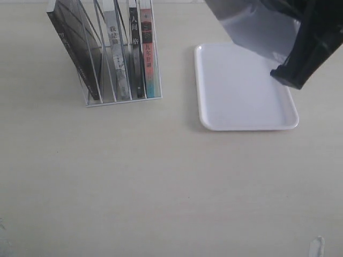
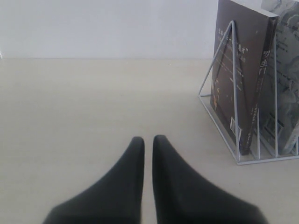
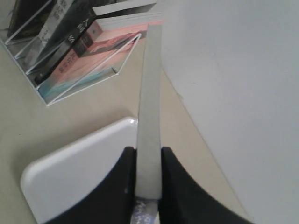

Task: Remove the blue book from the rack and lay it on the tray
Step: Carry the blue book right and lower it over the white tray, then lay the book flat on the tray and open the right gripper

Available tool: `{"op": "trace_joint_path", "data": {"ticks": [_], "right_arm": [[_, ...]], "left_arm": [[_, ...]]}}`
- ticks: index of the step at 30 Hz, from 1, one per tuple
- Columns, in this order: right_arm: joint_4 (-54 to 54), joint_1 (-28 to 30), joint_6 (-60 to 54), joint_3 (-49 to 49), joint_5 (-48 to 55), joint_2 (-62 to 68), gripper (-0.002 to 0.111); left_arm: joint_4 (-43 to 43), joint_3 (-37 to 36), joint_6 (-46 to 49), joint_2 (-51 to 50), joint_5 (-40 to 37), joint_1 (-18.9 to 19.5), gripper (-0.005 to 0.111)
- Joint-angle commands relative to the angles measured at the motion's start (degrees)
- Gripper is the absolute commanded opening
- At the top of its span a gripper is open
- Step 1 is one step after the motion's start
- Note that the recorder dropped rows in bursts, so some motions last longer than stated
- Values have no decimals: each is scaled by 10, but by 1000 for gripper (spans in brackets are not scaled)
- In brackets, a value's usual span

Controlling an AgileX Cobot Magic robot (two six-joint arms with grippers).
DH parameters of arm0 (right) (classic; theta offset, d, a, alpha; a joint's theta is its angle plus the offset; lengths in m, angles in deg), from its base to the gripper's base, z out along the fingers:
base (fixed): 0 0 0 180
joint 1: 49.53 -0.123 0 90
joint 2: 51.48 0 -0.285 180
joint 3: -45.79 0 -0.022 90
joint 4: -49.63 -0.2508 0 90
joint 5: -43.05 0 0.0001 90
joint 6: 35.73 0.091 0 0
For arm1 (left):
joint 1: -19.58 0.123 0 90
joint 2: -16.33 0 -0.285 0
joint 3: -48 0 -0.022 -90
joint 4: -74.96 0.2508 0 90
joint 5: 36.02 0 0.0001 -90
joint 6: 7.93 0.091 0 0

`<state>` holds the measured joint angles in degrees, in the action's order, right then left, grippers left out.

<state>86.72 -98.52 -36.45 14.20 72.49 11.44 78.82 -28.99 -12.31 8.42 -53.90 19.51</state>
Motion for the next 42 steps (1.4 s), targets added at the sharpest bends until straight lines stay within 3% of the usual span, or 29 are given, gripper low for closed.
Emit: {"op": "trace_joint_path", "data": {"ticks": [1,9,15,29,37,42], "right_arm": [[-6,54,0,-71,-151,-6,0],[-9,171,-6,-143,-315,46,0],[-7,186,-4,-143,-428,124,0],[-8,188,-92,-142,-393,172,0],[-8,277,-75,-141,-487,237,0],[-84,279,-68,-141,-482,267,0]], "left_arm": [[1,-2,1,1,3,-5,6],[1,-2,1,1,3,-5,6],[1,-2,1,1,3,-5,6],[1,-2,1,1,3,-5,6],[1,-2,1,1,3,-5,6],[1,-2,1,1,3,-5,6]]}}
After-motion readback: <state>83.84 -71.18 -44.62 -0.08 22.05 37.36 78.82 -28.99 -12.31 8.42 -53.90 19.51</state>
